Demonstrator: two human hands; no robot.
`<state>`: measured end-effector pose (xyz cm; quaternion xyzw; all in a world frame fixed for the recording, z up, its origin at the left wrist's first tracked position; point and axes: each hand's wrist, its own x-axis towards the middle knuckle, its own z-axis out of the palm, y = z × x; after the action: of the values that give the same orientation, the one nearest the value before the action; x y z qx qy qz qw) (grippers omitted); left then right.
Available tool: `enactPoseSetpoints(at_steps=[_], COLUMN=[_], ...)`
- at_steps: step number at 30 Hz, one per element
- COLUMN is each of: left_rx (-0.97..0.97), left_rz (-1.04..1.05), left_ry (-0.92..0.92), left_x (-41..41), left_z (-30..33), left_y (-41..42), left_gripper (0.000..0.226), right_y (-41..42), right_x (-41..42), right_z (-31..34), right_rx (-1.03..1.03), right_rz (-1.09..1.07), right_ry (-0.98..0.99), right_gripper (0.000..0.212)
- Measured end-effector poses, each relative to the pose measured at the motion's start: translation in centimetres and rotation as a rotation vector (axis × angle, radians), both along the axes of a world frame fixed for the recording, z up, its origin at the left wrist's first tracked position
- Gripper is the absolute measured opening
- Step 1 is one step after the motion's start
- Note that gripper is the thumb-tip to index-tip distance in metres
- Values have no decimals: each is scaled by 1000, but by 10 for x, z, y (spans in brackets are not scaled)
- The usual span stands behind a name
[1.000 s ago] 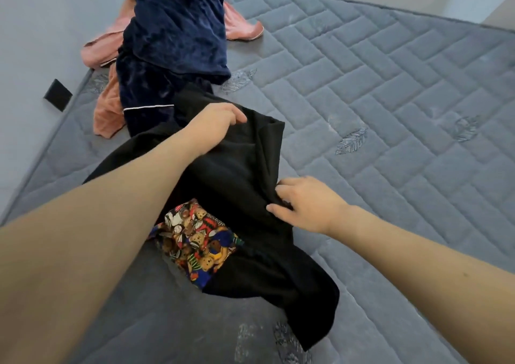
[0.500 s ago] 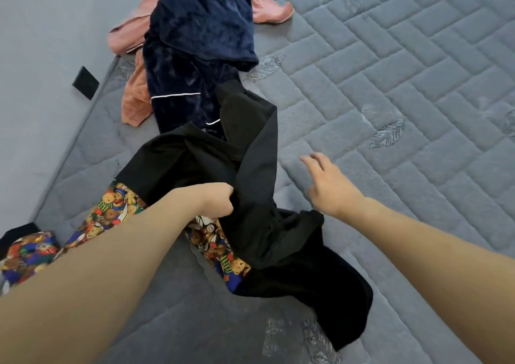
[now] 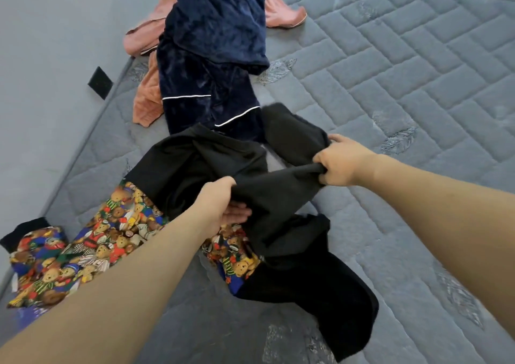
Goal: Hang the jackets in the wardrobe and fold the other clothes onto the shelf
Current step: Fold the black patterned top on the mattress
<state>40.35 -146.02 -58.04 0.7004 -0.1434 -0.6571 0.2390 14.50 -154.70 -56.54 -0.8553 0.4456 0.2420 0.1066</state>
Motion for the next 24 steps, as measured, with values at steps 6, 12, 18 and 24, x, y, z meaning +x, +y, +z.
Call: enactPoseSetpoints(at_steps=[6,12,18,24], left_rx=[-309,-671,-619,-289], left_rz=[-1,-636,-973,-1097], left_ry=[46,-447,-349,-726], left_x=[-133,-289,-390,-297], left_z=[33,103,66,-47], left_y=[-46,-113,-99,45], left_gripper=[15,20,50,54], right_y=[37,72,104,177], right_x=[-155,-305,-375,-252], right_z=[42,95,81,-37], right_rx=[183,170,-590,84], right_rz=[-584,-911,-1094,-1160], right_ry=[110,243,139,-224], right_gripper=[21,44,63,43])
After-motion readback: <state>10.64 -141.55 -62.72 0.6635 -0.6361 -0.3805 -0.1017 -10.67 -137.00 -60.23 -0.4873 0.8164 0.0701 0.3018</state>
